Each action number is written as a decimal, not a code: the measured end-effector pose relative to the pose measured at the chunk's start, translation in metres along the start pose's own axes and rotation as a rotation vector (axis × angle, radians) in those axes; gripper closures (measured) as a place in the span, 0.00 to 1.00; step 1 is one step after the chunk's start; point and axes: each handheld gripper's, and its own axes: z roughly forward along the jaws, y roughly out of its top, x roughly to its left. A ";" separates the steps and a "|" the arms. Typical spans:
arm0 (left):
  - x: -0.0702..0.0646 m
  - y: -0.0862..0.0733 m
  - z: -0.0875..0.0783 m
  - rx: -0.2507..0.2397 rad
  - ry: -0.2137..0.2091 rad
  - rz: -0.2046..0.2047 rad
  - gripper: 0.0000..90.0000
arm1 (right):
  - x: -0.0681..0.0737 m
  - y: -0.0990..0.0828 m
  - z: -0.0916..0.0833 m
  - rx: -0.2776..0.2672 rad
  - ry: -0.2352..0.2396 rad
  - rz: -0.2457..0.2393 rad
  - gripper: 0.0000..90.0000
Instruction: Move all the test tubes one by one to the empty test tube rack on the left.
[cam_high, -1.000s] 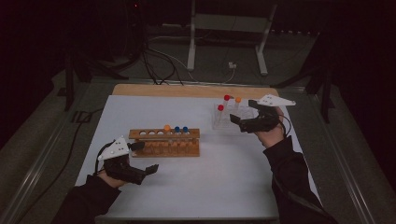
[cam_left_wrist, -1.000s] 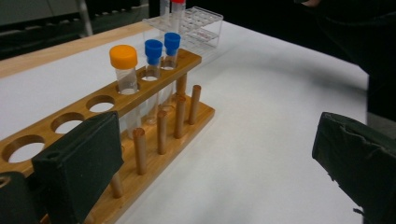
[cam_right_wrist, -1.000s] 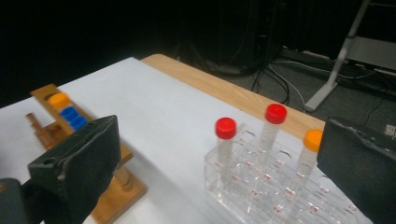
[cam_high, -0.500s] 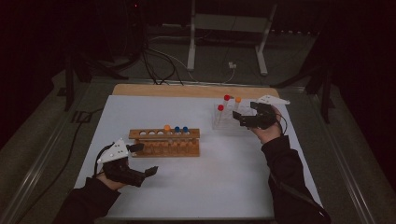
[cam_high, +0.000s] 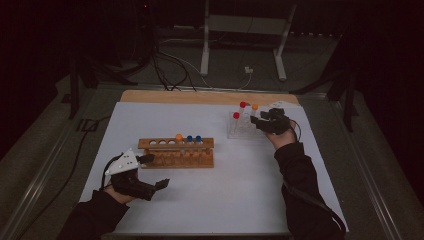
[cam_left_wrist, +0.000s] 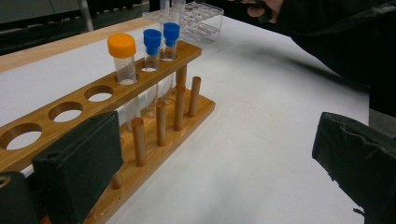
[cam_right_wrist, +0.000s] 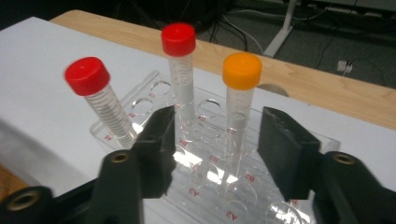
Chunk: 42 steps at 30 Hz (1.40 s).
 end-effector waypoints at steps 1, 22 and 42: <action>0.000 0.000 0.000 0.002 0.002 0.001 0.03 | -0.001 0.000 0.003 0.009 -0.016 0.005 0.55; 0.001 -0.003 0.001 0.011 -0.006 0.005 0.03 | -0.002 0.009 0.030 0.064 -0.097 -0.001 0.80; 0.002 -0.003 0.002 0.017 -0.004 0.001 0.03 | 0.000 0.022 0.020 0.022 -0.120 -0.011 0.83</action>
